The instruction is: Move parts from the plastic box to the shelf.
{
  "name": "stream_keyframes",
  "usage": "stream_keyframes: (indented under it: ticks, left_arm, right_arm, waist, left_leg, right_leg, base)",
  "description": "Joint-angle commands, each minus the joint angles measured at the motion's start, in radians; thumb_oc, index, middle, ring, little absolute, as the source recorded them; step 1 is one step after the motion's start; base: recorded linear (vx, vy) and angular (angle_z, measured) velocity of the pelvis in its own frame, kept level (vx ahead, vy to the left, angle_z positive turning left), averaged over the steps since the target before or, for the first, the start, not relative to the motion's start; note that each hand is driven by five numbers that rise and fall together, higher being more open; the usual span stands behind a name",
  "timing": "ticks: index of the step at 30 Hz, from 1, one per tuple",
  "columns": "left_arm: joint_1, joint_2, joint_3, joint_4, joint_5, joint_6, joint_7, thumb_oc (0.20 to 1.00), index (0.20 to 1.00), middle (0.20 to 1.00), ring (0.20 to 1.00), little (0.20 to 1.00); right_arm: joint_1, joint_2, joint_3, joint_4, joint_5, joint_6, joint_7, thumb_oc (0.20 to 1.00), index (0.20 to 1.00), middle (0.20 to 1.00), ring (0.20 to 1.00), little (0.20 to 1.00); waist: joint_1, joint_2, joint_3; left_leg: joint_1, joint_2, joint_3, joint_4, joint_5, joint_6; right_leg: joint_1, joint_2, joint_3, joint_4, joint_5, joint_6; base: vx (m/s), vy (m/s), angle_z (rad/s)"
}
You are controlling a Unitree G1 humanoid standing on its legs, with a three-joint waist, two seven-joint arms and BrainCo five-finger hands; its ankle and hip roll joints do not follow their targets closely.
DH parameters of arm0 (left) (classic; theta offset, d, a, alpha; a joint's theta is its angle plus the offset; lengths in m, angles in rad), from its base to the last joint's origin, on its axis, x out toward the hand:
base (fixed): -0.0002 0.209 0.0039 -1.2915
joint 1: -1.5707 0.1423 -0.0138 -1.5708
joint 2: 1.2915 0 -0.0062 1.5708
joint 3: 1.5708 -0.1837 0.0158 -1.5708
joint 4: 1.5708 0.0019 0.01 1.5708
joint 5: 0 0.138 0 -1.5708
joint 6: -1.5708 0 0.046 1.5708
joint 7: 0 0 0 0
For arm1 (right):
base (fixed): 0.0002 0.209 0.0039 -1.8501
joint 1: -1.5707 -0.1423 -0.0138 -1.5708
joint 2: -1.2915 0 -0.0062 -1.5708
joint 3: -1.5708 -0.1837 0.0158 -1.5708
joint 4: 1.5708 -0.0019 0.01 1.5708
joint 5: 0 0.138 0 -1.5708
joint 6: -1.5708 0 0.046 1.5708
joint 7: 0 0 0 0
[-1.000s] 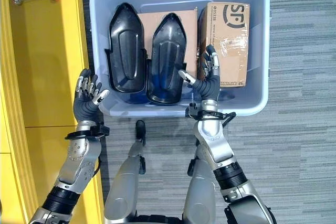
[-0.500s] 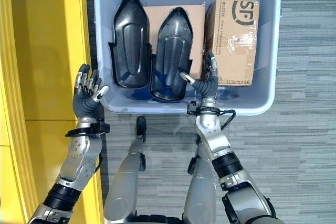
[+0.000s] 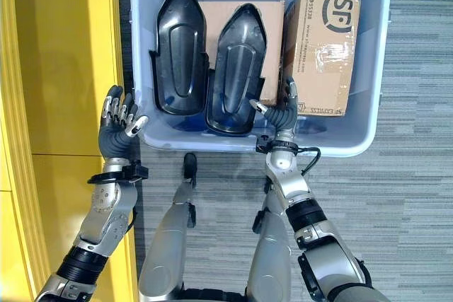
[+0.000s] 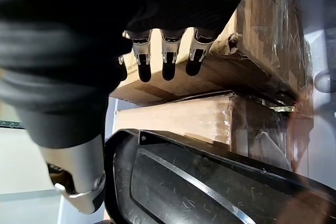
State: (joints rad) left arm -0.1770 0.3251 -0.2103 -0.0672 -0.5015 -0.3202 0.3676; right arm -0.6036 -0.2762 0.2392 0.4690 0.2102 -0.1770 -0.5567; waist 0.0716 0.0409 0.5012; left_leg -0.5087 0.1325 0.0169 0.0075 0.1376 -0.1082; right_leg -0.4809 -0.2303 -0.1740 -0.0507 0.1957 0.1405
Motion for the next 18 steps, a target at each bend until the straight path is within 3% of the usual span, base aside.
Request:
stream_keyframes:
  ticks: [1, 18]
  left_arm:
    - [0.003, 0.057, 0.013, -0.092, -0.008, -0.067, -0.009, 1.0, 1.0, 1.0, 1.0, 1.0]
    - [-0.042, 0.07, -0.023, -0.104, -0.015, -0.063, 0.002, 1.0, 1.0, 1.0, 1.0, 1.0]
  right_arm:
    - [-0.039, -0.004, -0.011, -0.018, -0.036, -0.015, -0.028, 1.0, 1.0, 1.0, 1.0, 1.0]
    - [-0.21, -0.017, 0.049, 0.152, -0.072, 0.032, -0.031, 1.0, 1.0, 1.0, 1.0, 1.0]
  waist:
    - [0.008, -0.007, -0.003]
    - [0.018, 0.005, 0.019]
  left_leg:
    - [-0.044, 0.027, -0.012, 0.06, -0.028, -0.001]
    - [-0.214, 0.004, -0.054, 0.252, -0.108, 0.03]
  right_leg:
    - [-0.009, -0.087, 0.033, 0.127, -0.076, 0.038]
    - [-0.149, -0.097, 0.057, 0.291, -0.139, 0.019]
  base:
    - [0.0, 0.0, 0.0]
    - [-0.01, 0.003, 0.06]
